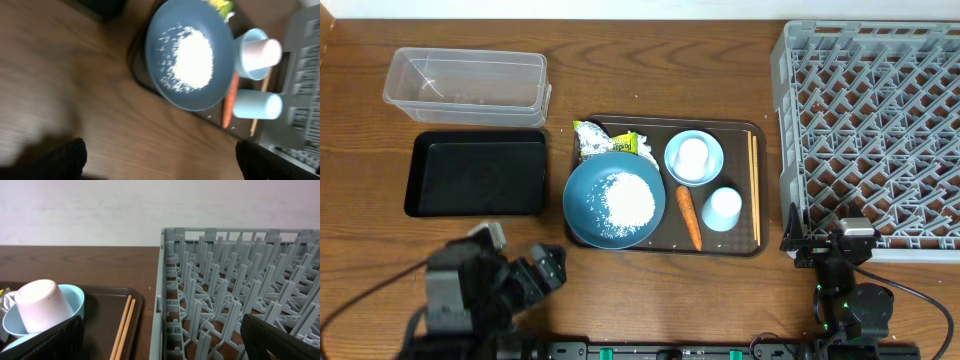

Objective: Sort waste into correct bins and load items into the dishwasher rack
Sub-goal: 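Move the left gripper forward over the blue rice bowl, then lower the left gripper and grasp the blue bowl's rim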

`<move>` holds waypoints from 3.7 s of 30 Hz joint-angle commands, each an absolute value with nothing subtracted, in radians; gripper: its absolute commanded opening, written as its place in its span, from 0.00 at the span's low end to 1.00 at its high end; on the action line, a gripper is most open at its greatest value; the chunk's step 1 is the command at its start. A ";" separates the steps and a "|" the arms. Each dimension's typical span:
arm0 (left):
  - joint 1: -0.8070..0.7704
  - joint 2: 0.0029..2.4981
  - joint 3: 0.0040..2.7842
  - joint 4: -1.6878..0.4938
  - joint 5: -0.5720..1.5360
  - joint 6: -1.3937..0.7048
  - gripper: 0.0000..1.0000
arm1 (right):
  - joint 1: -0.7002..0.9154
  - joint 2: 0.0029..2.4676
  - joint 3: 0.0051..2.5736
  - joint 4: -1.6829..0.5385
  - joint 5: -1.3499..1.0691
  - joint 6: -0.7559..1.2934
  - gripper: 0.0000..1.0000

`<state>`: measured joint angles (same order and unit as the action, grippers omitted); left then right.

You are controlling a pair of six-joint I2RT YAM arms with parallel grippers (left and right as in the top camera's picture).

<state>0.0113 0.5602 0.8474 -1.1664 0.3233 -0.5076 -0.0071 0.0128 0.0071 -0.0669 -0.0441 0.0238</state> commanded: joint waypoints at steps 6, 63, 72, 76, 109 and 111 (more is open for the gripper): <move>-0.072 0.743 0.979 -1.124 0.313 -0.426 0.98 | 0.020 0.012 0.006 -0.072 -0.034 0.010 0.99; -0.803 1.579 1.047 -0.669 -0.061 -0.395 0.98 | 0.020 0.012 0.006 -0.072 -0.034 0.010 0.99; -0.831 1.605 1.047 -0.611 -0.074 -0.307 0.98 | 0.020 0.012 0.006 -0.072 -0.033 0.010 0.99; -0.849 1.636 1.047 -0.615 -0.131 -0.307 0.98 | 0.020 0.012 0.006 -0.072 -0.034 0.010 0.99; -0.854 1.780 1.040 -0.577 -0.218 -0.308 0.58 | 0.020 0.012 0.006 -0.072 -0.033 0.010 0.99; -0.854 1.780 1.040 -0.576 -0.218 -0.308 0.57 | 0.020 0.012 0.006 -0.072 -0.033 0.010 0.99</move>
